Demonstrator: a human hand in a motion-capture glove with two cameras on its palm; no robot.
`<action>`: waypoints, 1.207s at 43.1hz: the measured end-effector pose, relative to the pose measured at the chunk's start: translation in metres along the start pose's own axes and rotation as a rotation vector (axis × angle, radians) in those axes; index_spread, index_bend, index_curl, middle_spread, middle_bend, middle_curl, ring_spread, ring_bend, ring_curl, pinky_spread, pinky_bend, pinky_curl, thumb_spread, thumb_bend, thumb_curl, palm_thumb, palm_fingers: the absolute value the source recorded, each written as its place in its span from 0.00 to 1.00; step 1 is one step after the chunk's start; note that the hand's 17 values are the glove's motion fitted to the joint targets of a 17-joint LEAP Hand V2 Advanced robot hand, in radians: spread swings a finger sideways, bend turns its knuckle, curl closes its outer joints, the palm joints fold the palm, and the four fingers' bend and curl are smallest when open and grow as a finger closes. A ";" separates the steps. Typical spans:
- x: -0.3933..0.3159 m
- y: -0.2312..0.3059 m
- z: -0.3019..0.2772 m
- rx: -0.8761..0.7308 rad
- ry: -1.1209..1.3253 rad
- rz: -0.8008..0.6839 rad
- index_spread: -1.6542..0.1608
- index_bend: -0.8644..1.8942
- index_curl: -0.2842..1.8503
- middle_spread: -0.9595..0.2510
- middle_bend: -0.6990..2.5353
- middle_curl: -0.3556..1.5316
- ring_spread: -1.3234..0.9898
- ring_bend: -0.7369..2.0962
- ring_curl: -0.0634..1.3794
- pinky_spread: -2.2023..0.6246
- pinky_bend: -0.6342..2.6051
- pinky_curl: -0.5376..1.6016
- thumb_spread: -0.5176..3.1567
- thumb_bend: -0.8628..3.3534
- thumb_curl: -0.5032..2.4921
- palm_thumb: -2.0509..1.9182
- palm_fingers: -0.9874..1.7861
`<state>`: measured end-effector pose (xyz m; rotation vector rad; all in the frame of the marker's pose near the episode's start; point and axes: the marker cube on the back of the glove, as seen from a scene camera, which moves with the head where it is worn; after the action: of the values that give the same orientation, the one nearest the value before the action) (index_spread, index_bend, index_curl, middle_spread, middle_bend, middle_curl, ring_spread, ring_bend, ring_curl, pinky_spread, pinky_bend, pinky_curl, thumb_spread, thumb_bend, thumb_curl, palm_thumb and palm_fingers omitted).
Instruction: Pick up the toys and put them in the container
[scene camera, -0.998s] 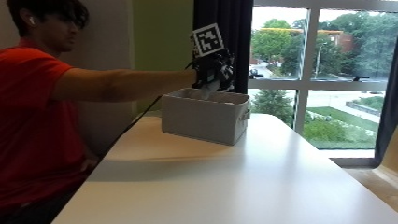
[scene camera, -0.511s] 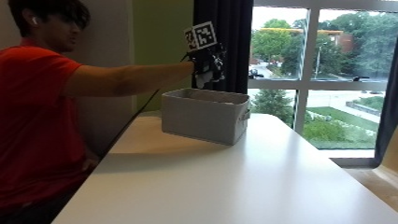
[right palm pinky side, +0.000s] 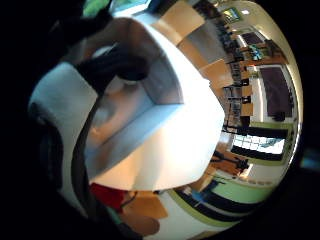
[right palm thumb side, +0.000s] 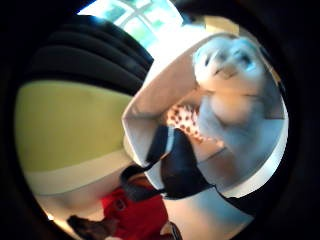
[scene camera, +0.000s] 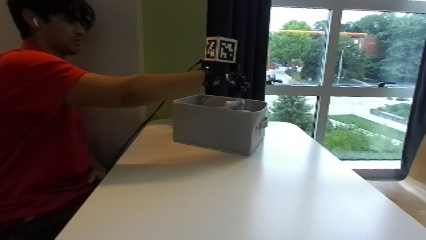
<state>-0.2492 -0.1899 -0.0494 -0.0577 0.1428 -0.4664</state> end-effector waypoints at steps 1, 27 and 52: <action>0.002 0.001 0.001 -0.007 -0.006 -0.001 0.63 0.32 0.54 0.56 0.31 0.51 0.45 0.59 0.40 0.68 0.55 0.50 0.36 0.18 0.52 0.55 0.35; 0.086 0.073 0.028 0.023 0.015 0.139 0.70 0.36 0.35 0.72 0.26 0.40 0.57 0.38 0.23 0.79 0.52 0.42 0.45 0.19 0.33 0.49 0.30; 0.181 0.177 0.095 0.007 -0.112 0.307 0.71 0.37 0.30 0.72 0.26 0.35 0.57 0.32 0.22 0.81 0.46 0.39 0.47 0.19 0.27 0.50 0.30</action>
<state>0.0032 -0.1119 0.0060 -0.0539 0.0389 -0.1569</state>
